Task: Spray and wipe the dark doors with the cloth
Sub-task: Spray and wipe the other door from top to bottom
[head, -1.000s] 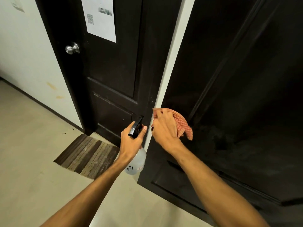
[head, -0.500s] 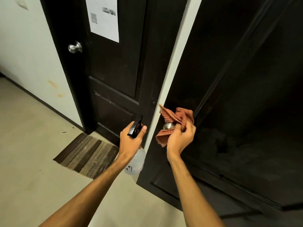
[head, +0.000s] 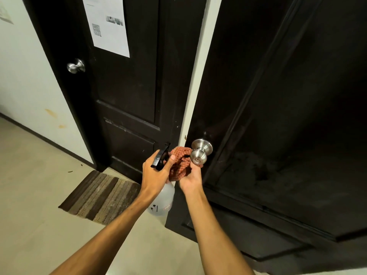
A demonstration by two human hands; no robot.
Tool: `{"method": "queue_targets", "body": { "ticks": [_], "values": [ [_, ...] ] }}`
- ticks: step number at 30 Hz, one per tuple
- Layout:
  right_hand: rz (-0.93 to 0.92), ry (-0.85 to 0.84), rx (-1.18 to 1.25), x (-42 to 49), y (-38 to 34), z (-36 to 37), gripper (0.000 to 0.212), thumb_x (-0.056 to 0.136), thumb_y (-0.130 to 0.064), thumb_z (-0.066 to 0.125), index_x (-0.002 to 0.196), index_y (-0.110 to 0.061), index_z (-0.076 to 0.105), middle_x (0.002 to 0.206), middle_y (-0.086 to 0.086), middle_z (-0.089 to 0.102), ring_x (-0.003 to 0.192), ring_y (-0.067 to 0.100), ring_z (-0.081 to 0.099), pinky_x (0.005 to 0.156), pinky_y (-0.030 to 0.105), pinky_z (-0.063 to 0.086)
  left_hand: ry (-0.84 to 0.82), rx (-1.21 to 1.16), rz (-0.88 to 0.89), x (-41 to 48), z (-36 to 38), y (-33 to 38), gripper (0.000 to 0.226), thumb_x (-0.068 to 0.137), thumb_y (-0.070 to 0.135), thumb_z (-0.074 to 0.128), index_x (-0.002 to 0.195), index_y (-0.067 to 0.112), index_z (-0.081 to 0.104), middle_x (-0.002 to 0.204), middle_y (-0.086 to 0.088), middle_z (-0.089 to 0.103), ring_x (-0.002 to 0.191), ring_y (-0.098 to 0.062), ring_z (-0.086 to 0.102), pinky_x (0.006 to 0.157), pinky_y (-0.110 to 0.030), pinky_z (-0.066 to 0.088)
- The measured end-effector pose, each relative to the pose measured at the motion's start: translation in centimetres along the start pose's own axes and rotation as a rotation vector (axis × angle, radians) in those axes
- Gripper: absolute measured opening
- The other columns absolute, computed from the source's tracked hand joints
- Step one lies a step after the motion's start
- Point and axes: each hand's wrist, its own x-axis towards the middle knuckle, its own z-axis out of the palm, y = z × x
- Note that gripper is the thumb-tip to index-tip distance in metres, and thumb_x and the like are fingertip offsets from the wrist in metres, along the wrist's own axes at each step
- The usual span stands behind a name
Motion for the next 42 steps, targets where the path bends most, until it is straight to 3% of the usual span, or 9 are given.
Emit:
{"method": "queue_targets", "body": {
  "ticks": [10,12,16,27,29,32,36,38,42],
  "values": [
    [-0.278,0.051,0.222,-1.7,-3.4,-1.3,0.030,0.102,-0.015,0.043,0.121,-0.007,0.065,0.116,0.021,0.069,0.098,0.031,0.067,0.095,0.046,0.051,-0.001,-0.013,-0.023,1.7,-1.9,0.3,0.011,0.095,0.031,0.071,0.104,0.025,0.066,0.095,-0.012,0.071,0.058,-0.012,0.064,0.048,-0.019,0.051],
    [-0.613,0.098,-0.213,-2.1,-3.8,-0.5,0.029,0.099,-0.010,0.047,0.116,-0.017,0.069,0.110,0.011,0.071,0.091,0.025,0.067,0.081,0.039,0.053,0.011,-0.017,-0.024,1.9,-2.0,0.3,0.013,0.096,0.026,0.070,0.097,0.036,0.062,0.094,-0.009,0.071,0.058,-0.011,0.065,0.049,-0.019,0.052],
    [-1.357,0.237,-1.778,-1.5,-2.0,1.0,0.025,0.087,-0.014,0.061,0.108,-0.021,0.072,0.122,0.004,0.059,0.120,0.026,0.048,0.102,0.046,0.042,0.016,0.022,-0.012,2.0,-1.4,0.1,0.017,0.097,0.026,0.070,0.092,0.038,0.060,0.086,0.000,0.068,0.066,-0.011,0.068,0.048,-0.019,0.053],
    [-0.891,0.095,-3.153,-1.9,-0.8,5.4,0.031,0.092,-0.046,0.060,0.112,-0.024,0.070,0.118,0.001,0.068,0.130,0.029,0.038,0.108,0.052,0.030,0.014,0.019,-0.021,2.4,-0.3,-0.3,0.005,0.097,0.030,0.070,0.094,0.032,0.066,0.078,0.002,0.068,0.061,-0.008,0.066,0.052,-0.022,0.052],
    [-1.079,0.078,-2.872,-1.5,-1.4,4.1,0.025,0.089,-0.040,0.060,0.104,-0.024,0.072,0.113,-0.001,0.070,0.122,0.026,0.044,0.103,0.049,0.033,0.011,0.020,-0.010,2.2,-0.3,-0.2,0.005,0.097,0.030,0.069,0.094,0.029,0.066,0.077,0.000,0.067,0.059,-0.007,0.065,0.053,-0.019,0.051],
    [-1.332,0.130,-1.687,-1.6,-3.5,1.5,0.023,0.087,-0.019,0.058,0.099,-0.028,0.076,0.110,-0.014,0.068,0.114,0.014,0.054,0.101,0.040,0.042,0.039,0.016,0.000,2.5,0.1,0.8,0.009,0.097,0.023,0.071,0.090,0.020,0.066,0.076,-0.002,0.067,0.056,-0.004,0.063,0.050,-0.016,0.049],
    [-0.486,0.065,-0.058,-1.1,-2.9,-1.0,0.031,0.103,-0.021,0.047,0.127,-0.017,0.067,0.116,0.004,0.071,0.114,0.026,0.064,0.102,0.042,0.049,0.043,-0.011,-0.006,1.9,-0.4,0.4,0.009,0.097,0.024,0.069,0.095,0.015,0.067,0.086,-0.016,0.071,0.050,-0.012,0.060,0.045,-0.021,0.049],
    [-0.144,0.041,0.212,0.1,-2.4,-2.1,0.045,0.101,-0.032,0.046,0.138,-0.010,0.058,0.131,0.020,0.065,0.120,0.037,0.060,0.115,0.052,0.038,0.038,-0.001,0.002,1.4,-0.6,0.2,0.006,0.097,0.026,0.069,0.095,0.021,0.067,0.086,-0.013,0.072,0.053,-0.012,0.062,0.046,-0.021,0.050],
    [0.036,-0.036,0.359,1.1,-0.5,-0.9,0.047,0.105,-0.029,0.038,0.135,0.003,0.057,0.121,0.030,0.067,0.115,0.043,0.060,0.107,0.056,0.042,0.020,0.034,0.023,1.1,-0.3,1.0,0.005,0.096,0.029,0.069,0.101,0.030,0.066,0.087,0.000,0.073,0.068,-0.006,0.070,0.053,-0.018,0.053]
  ]
}}
